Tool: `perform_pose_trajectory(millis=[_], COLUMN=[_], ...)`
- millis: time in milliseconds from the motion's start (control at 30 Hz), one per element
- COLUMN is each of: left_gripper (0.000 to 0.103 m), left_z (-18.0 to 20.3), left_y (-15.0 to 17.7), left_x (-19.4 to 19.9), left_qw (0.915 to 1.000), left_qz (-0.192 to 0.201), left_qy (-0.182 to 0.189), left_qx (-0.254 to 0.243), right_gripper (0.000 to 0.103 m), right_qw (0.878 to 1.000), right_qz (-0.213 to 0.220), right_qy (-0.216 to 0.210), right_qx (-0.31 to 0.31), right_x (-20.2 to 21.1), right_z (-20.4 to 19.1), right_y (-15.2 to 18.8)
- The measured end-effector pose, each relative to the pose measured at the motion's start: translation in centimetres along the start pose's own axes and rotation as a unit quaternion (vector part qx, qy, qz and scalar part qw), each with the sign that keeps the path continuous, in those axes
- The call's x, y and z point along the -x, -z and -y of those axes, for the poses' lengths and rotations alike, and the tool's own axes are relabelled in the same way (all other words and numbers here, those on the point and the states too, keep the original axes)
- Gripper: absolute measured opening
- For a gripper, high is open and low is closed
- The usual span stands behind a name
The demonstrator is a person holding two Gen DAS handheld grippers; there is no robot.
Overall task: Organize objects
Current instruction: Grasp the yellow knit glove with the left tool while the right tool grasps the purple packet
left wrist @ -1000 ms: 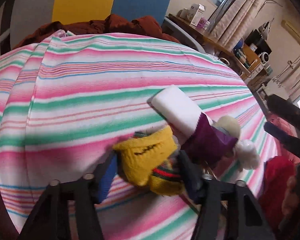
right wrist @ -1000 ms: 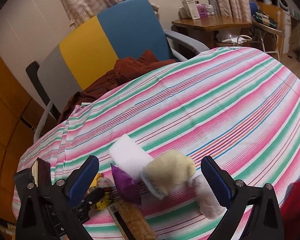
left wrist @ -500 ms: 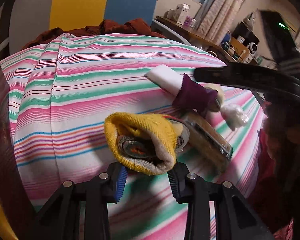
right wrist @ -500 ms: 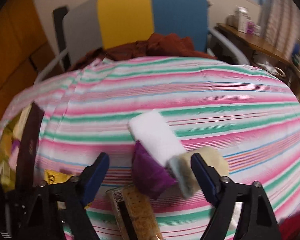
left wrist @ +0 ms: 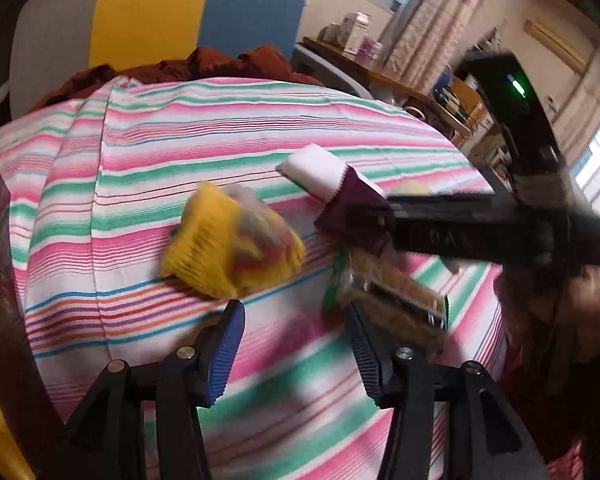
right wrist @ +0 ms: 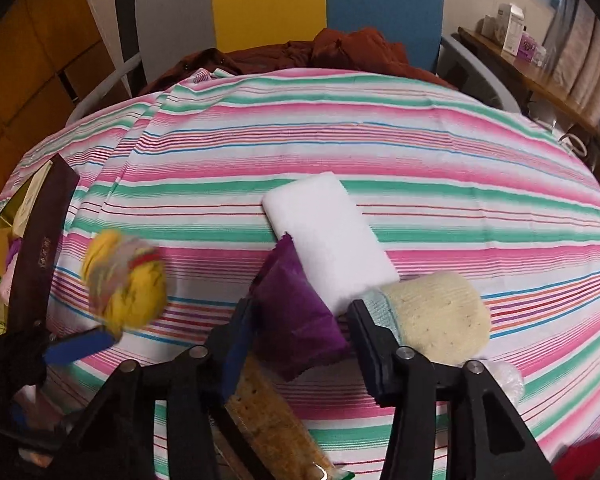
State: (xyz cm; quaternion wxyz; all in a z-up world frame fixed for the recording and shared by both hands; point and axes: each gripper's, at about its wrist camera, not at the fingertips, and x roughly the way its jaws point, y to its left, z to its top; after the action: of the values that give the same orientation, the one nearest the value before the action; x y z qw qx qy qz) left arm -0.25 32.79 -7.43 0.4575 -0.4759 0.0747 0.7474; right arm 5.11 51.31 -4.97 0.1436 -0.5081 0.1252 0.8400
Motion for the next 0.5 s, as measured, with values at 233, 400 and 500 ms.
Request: perform_pose_trajectory(millis=[233, 400, 500], left_gripper=[0.058, 0.081, 0.084], left_z=[-2.5, -2.8, -2.7], left_y=[-1.2, -2.2, -3.3], left_x=[0.4, 1.5, 1.0], left_qw=[0.9945, 0.9932, 0.9954], left_qz=[0.005, 0.03, 0.011], left_qy=[0.007, -0.021, -0.03], left_qx=[0.105, 0.111, 0.091], right_gripper=[0.053, 0.047, 0.047], right_qw=[1.0, 1.0, 1.0], right_qz=[-0.01, -0.015, -0.019], right_qy=[-0.002, -0.013, -0.012], right_qx=[0.017, 0.02, 0.018], right_x=[-0.5, -0.5, -0.5], right_z=[-0.7, -0.8, -0.6], right_y=[0.0, 0.1, 0.1])
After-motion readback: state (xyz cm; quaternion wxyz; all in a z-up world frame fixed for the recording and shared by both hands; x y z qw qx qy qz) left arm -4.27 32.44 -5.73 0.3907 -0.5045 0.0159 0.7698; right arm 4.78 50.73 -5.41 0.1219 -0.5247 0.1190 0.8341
